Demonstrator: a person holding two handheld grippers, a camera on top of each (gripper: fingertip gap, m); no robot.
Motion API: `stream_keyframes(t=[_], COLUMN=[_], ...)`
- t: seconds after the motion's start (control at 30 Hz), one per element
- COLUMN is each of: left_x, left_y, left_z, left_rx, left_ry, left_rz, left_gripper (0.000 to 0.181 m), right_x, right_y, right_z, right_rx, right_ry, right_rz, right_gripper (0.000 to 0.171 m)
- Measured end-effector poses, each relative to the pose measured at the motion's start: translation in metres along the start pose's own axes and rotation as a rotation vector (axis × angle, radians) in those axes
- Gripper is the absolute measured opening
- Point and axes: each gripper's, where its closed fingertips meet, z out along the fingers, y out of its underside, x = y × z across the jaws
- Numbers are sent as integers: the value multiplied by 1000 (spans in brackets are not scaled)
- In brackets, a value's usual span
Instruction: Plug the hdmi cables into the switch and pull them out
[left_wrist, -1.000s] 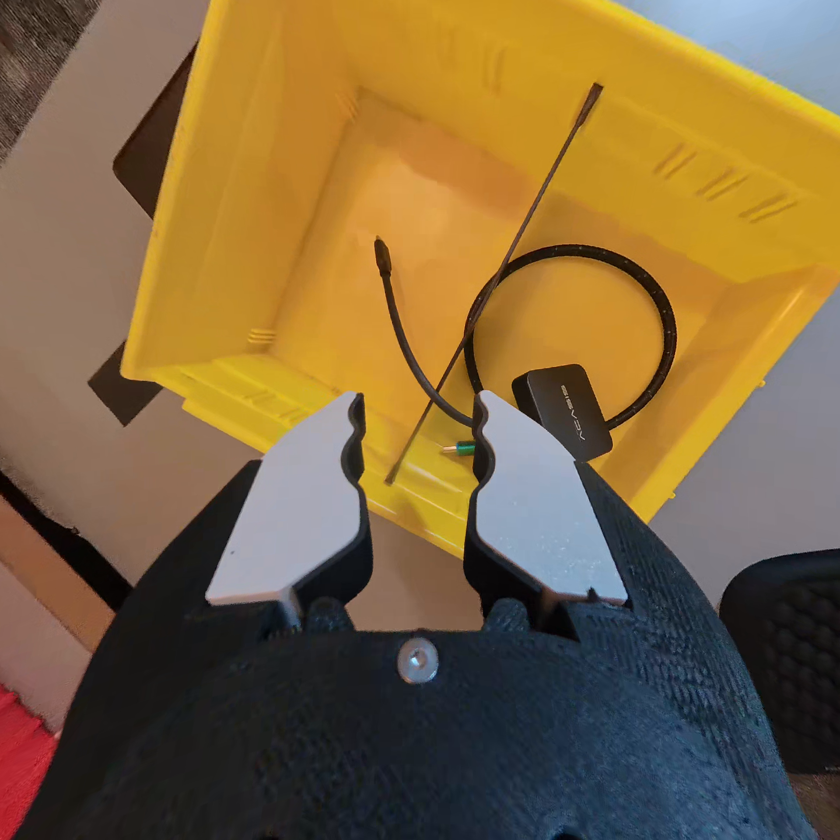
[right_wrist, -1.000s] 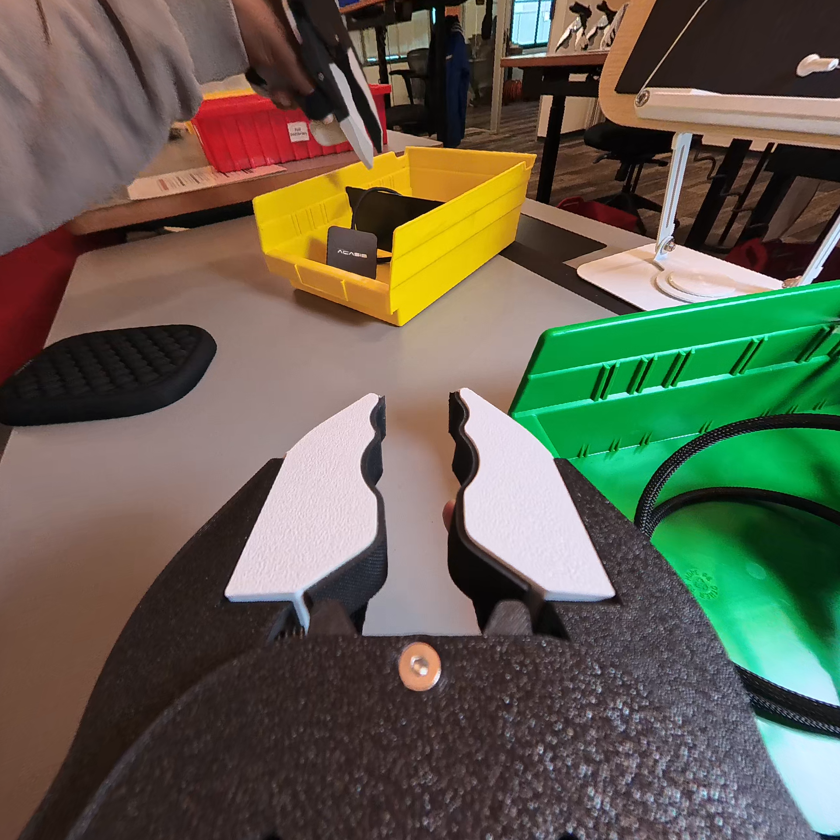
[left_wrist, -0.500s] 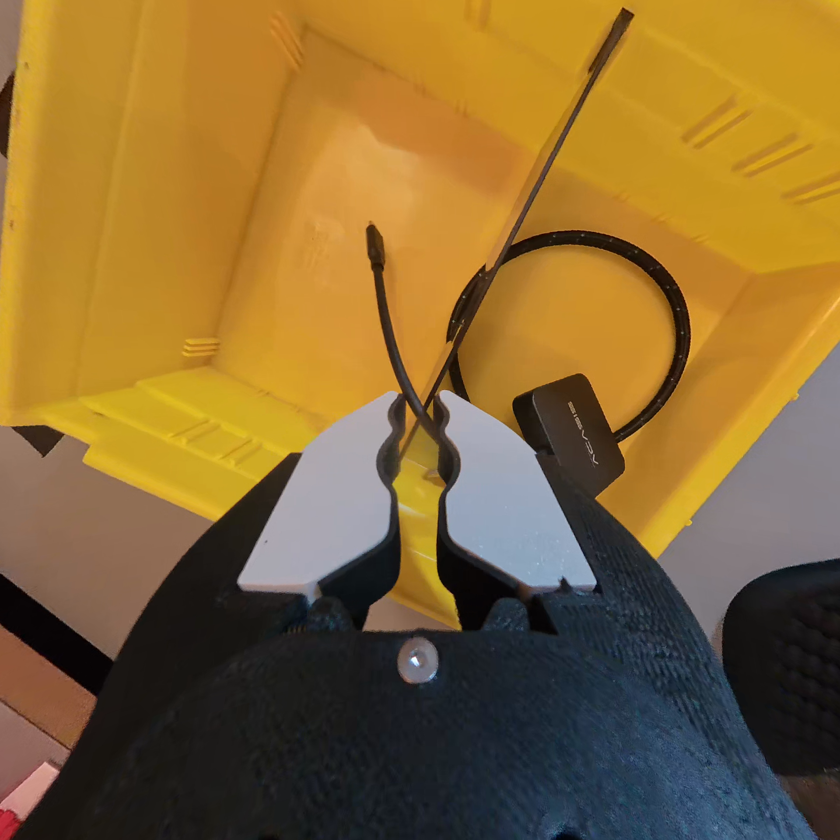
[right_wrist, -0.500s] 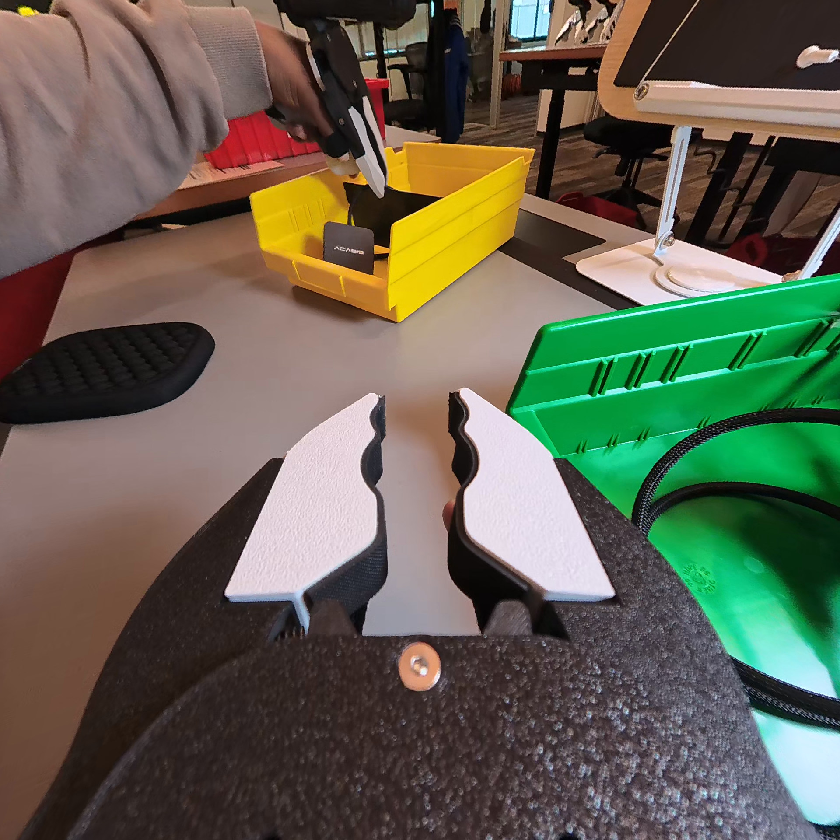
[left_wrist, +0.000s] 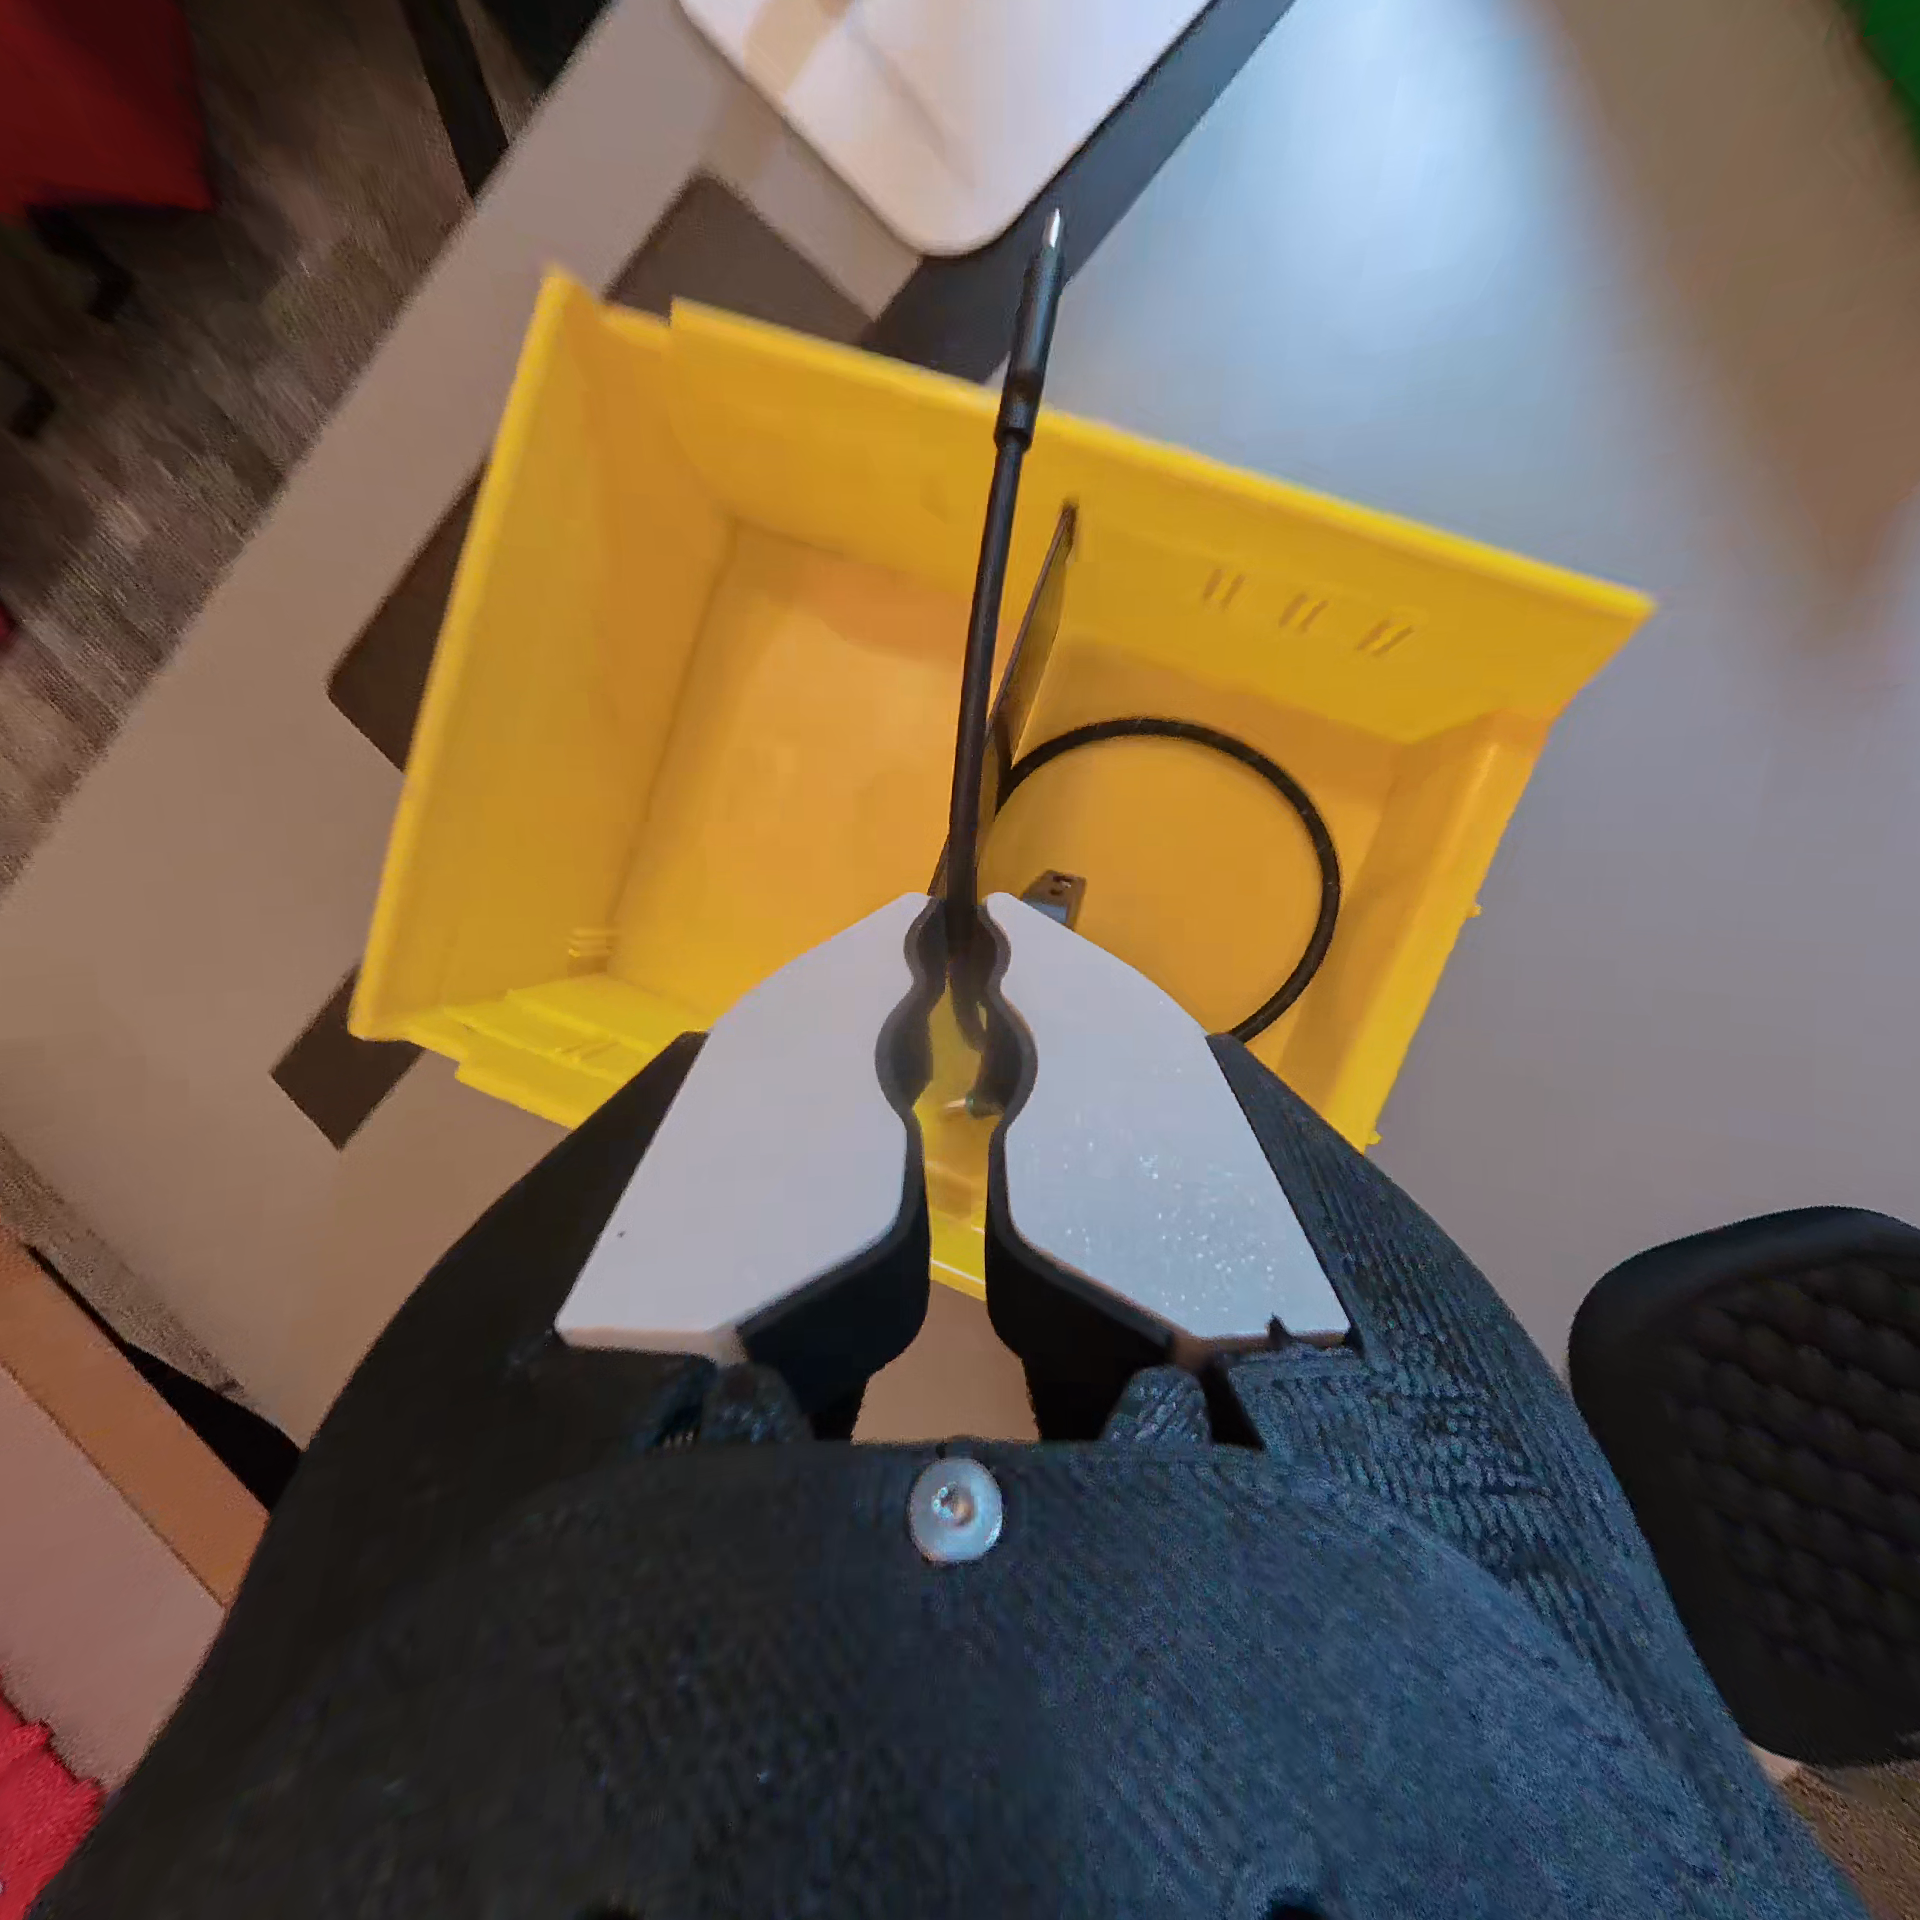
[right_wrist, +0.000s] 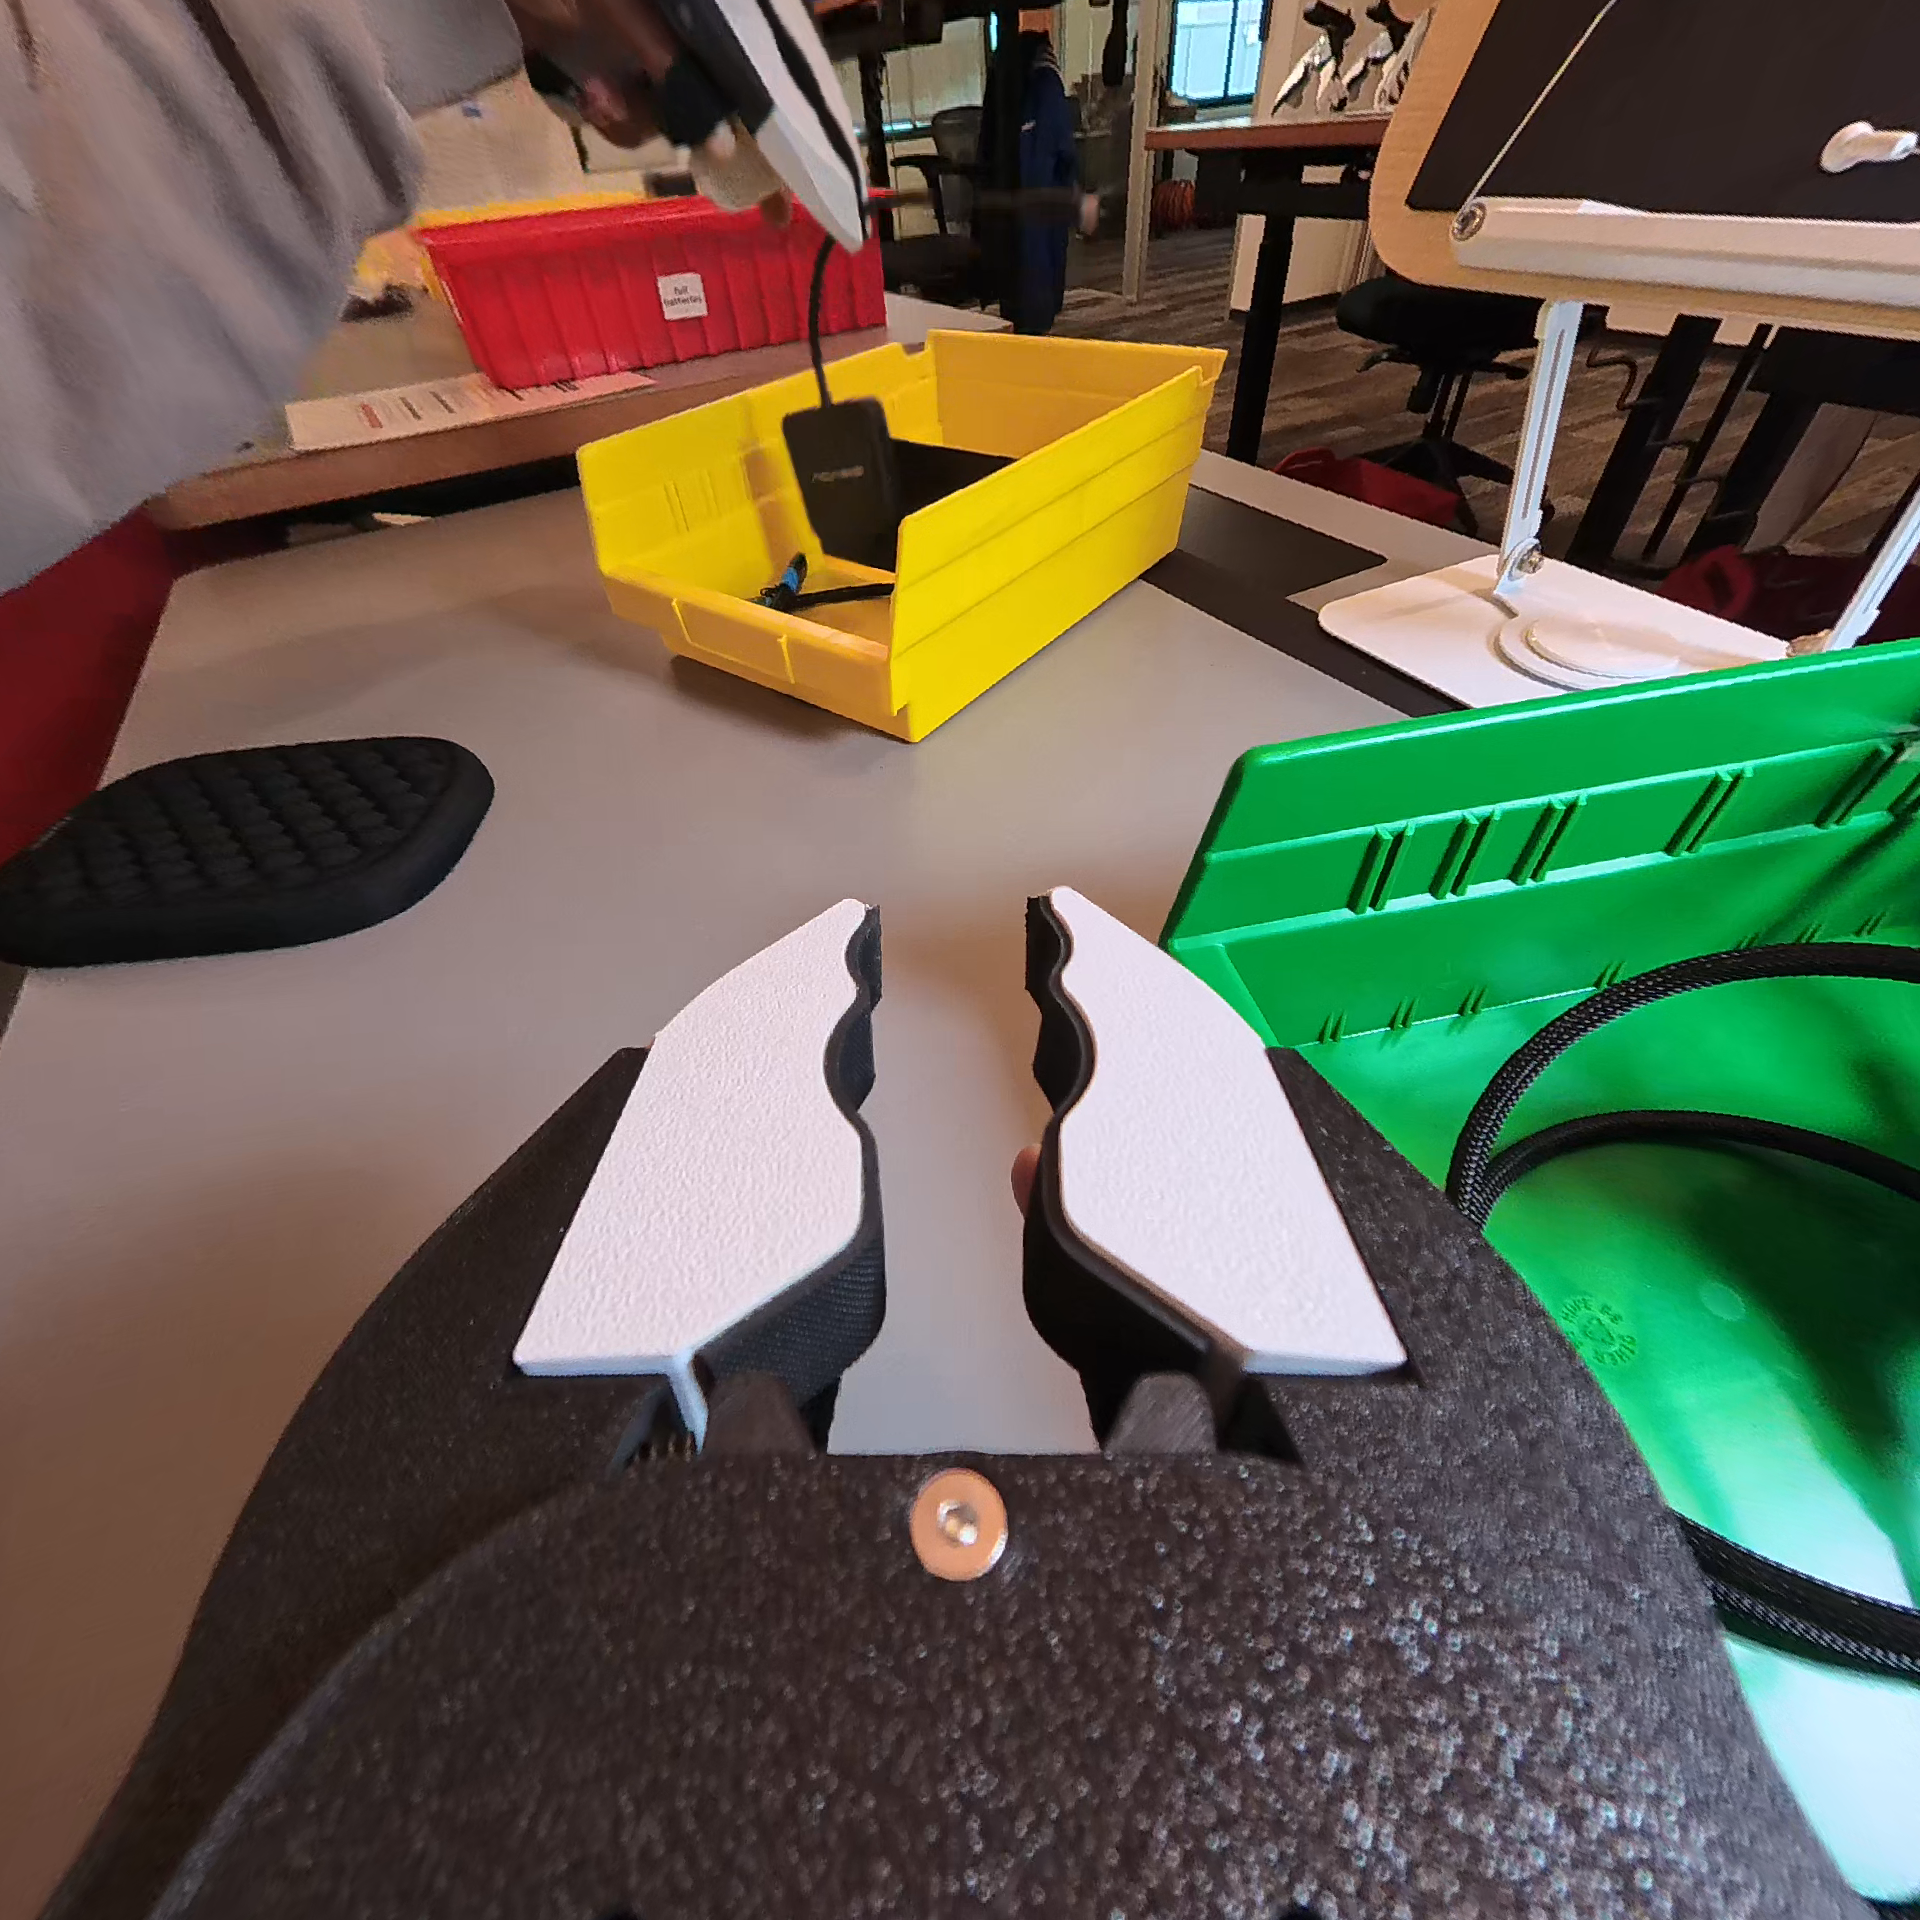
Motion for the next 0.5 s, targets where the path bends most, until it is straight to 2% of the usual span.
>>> stream_keyframes(t=[0.03, 0.17, 0.27, 0.37, 0.5], left_x=[5, 34, 76, 131, 207], left_y=[-9, -51, -78, -94, -103], left_z=[-10, -45, -61, -64, -58], left_rx=[38, 247, 420, 557, 707], left_ry=[-7, -2, 72, 173, 329], left_rz=[19, 81, 133, 203, 268], left_gripper=[5, 5, 5, 5, 5], right_x=[-1, -4, -9, -18, -33], right_y=[0, -3, -7, -11, -10], right_z=[0, 1, 0, 0, 5], right_rx=[2, 17, 39, 68, 52], right_ry=[-2, -10, -25, -65, -104], right_rz=[-1, -12, -34, -60, -107], right_gripper=[27, 27, 27, 32, 48])
